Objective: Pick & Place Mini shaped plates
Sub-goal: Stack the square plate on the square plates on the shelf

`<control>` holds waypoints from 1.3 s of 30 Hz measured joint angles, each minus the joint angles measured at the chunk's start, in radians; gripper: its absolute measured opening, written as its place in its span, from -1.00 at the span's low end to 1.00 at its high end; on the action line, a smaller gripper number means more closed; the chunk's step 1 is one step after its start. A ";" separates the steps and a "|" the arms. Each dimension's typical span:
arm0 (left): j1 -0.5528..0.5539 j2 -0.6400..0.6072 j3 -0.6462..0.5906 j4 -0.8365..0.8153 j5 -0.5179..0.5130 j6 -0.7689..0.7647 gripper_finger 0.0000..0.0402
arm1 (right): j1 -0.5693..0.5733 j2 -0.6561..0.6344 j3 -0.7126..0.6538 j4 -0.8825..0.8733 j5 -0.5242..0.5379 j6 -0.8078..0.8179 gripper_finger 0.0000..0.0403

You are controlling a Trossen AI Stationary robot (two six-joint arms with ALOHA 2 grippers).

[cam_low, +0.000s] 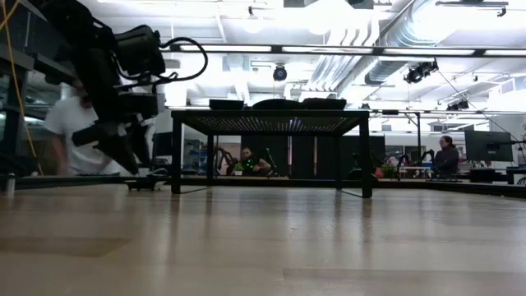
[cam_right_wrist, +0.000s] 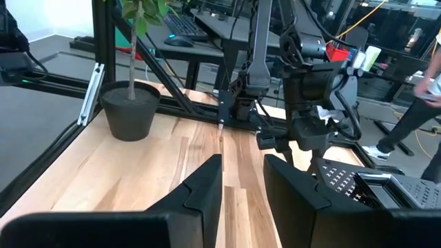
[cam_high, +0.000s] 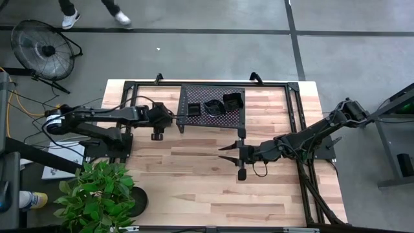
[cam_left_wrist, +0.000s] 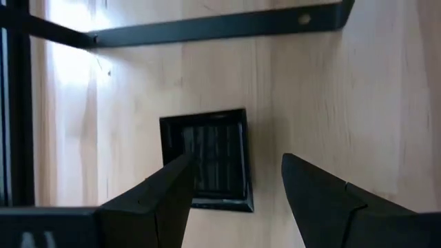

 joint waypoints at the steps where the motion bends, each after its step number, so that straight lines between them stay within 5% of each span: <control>1: -0.001 0.001 0.000 -0.005 -0.006 -0.007 0.06 | 0.000 0.000 0.000 0.000 0.000 0.001 -0.49; 25: 0.002 0.160 0.000 0.047 -0.086 -0.044 0.05 | 0.000 0.000 0.000 0.000 -0.004 0.007 -0.49; 39: 0.002 0.164 0.000 0.046 -0.040 -0.035 -0.40 | 0.000 0.001 0.000 0.000 -0.005 0.009 -0.49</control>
